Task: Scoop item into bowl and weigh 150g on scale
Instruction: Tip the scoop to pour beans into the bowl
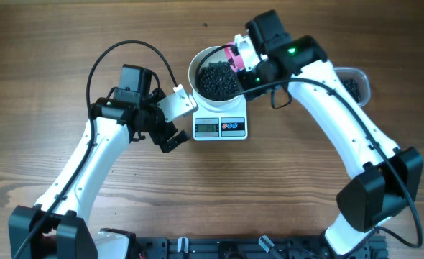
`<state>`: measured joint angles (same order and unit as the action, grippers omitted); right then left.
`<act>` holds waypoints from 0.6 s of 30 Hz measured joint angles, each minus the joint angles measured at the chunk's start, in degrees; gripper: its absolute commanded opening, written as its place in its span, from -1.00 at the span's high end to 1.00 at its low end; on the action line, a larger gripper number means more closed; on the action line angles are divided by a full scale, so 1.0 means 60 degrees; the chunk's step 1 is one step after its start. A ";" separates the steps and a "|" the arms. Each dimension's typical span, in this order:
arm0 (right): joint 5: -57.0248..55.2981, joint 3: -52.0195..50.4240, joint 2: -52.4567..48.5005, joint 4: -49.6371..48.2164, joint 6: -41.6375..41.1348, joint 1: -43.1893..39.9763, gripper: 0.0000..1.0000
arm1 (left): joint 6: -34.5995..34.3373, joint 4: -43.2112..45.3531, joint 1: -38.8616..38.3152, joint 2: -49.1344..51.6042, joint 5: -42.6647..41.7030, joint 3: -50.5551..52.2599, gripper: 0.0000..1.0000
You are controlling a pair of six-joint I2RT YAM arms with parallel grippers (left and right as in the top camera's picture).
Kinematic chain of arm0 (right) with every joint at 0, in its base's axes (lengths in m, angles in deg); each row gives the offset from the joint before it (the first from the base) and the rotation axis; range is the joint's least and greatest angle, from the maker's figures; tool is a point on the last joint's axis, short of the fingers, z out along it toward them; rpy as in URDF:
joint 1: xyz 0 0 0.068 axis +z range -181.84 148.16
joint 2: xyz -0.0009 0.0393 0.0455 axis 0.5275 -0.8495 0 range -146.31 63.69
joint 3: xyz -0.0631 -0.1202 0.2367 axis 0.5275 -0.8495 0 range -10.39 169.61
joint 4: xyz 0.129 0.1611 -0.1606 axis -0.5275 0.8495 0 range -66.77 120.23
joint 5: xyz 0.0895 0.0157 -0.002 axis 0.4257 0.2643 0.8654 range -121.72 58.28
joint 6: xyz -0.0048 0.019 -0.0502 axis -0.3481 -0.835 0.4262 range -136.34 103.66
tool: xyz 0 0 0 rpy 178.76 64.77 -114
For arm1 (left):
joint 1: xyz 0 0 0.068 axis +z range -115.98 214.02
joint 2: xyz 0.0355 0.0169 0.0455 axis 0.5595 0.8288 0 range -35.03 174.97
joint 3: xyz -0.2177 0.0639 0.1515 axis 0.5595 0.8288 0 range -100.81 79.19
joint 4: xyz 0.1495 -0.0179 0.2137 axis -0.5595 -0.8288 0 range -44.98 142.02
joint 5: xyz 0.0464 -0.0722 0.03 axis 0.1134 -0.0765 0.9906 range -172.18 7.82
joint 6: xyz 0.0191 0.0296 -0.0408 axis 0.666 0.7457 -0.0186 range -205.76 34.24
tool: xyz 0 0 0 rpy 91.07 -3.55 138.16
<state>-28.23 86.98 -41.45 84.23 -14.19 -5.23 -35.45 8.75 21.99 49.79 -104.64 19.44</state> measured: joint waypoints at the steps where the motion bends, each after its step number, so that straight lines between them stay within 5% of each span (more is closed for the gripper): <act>1: -0.0164 0.0000 0.0000 0.0000 0.0004 0.0091 0.91 | 0.0000 0.0000 0.0000 0.0000 0.0000 0.0000 -1.00; 9: -0.0550 0.0000 0.0000 -0.0055 0.0047 0.0175 0.91 | 0.0000 0.0000 0.0000 0.0000 0.0000 0.0000 -0.98; 18: 0.1377 0.0000 0.0000 -0.0084 0.0000 -0.0674 0.91 | 0.0000 0.0000 0.0000 0.0000 0.0000 0.0000 -1.00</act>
<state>-19.97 86.98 -41.45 83.72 -14.19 -9.27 -35.45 8.75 21.99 49.79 -104.64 19.44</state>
